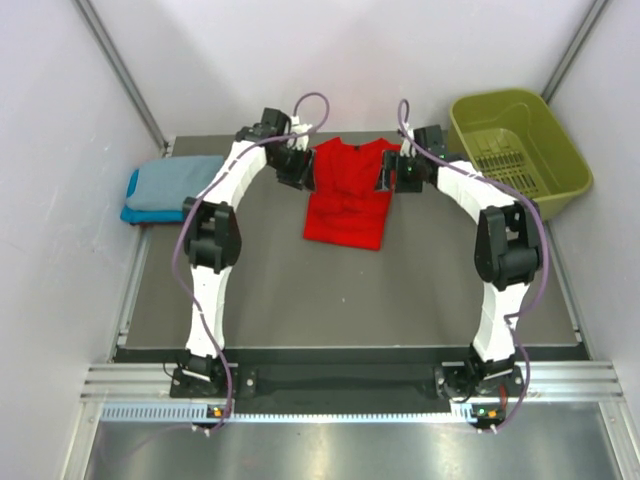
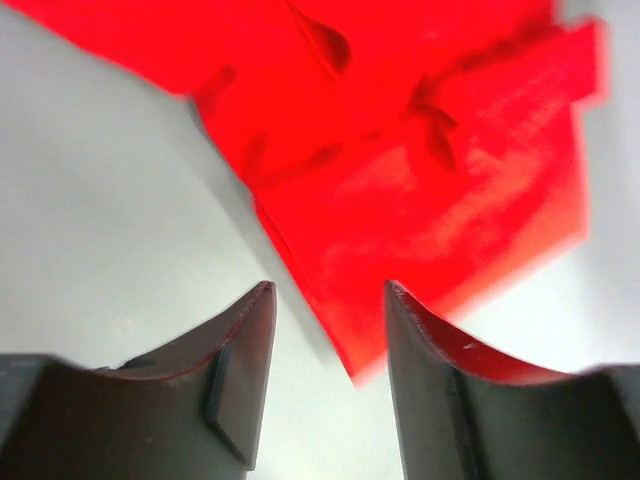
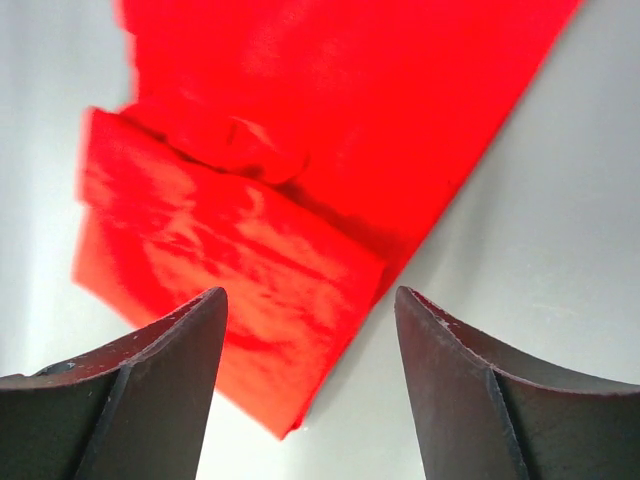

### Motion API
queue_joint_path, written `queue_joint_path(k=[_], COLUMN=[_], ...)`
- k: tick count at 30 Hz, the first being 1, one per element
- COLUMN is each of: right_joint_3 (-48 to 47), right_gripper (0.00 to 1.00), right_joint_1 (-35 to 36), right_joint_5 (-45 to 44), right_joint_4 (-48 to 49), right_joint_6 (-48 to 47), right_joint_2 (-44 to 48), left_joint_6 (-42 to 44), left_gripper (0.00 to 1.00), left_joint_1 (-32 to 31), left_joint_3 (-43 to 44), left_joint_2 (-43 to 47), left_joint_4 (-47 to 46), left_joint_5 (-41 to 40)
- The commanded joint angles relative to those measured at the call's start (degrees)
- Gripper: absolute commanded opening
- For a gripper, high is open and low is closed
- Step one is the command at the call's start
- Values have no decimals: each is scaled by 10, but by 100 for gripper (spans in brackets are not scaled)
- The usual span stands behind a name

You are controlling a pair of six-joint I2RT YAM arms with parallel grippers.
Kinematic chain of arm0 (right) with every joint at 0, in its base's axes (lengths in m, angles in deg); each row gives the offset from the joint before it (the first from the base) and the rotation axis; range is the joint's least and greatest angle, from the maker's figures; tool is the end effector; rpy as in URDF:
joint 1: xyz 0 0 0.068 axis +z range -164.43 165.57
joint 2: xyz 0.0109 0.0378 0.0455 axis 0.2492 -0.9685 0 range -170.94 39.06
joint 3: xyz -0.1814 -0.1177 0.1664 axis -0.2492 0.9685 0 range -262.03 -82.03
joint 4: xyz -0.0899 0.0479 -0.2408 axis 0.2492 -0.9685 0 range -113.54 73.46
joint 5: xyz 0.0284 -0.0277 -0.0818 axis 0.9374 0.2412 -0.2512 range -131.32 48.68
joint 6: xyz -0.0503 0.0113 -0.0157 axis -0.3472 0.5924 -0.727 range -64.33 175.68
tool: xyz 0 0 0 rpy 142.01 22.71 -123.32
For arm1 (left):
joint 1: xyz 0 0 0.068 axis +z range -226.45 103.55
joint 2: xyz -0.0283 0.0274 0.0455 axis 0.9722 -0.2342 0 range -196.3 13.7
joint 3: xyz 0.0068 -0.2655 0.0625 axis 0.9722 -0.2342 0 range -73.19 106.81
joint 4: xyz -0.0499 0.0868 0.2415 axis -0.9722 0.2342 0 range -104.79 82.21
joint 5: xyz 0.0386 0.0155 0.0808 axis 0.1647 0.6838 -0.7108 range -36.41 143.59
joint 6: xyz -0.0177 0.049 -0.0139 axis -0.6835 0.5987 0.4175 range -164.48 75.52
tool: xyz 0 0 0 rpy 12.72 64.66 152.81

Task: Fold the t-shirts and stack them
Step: Fold the tshirt

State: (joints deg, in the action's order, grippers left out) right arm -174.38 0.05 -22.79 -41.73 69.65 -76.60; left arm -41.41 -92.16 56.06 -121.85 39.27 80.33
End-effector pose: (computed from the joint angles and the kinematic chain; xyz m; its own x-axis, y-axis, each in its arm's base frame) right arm 0.4372 0.1246 0.2290 -0.8102 0.0273 -0.5855 -0.2527 0.8850 0.3910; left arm 0.4875 -0.1536 0.2392 -0.8111 0.2779 -0.5147 0.5002 0.7857 -0.3640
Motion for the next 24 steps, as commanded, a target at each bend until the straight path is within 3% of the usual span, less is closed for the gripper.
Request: queue_joint_path(k=[1, 3, 7, 9, 24], right_joint_3=[-22, -24, -29, -37, -91], right_gripper=[69, 68, 69, 69, 69], right_joint_1=[16, 35, 68, 81, 104], right_joint_5=[25, 54, 64, 72, 117], right_joint_4=[15, 17, 12, 11, -5], right_joint_6=[-22, -23, -28, -29, -19], right_joint_2=[46, 40, 21, 3, -75], left_joint_6=[-5, -15, -24, -22, -51], left_gripper=[56, 59, 64, 99, 99], left_joint_1=[1, 1, 1, 1, 2], left_joint_3=[-106, -170, -206, -206, -175], left_joint_2=[118, 149, 150, 135, 49], left_joint_4=[-25, -44, -47, -41, -66], left_joint_5=[34, 59, 93, 119, 137])
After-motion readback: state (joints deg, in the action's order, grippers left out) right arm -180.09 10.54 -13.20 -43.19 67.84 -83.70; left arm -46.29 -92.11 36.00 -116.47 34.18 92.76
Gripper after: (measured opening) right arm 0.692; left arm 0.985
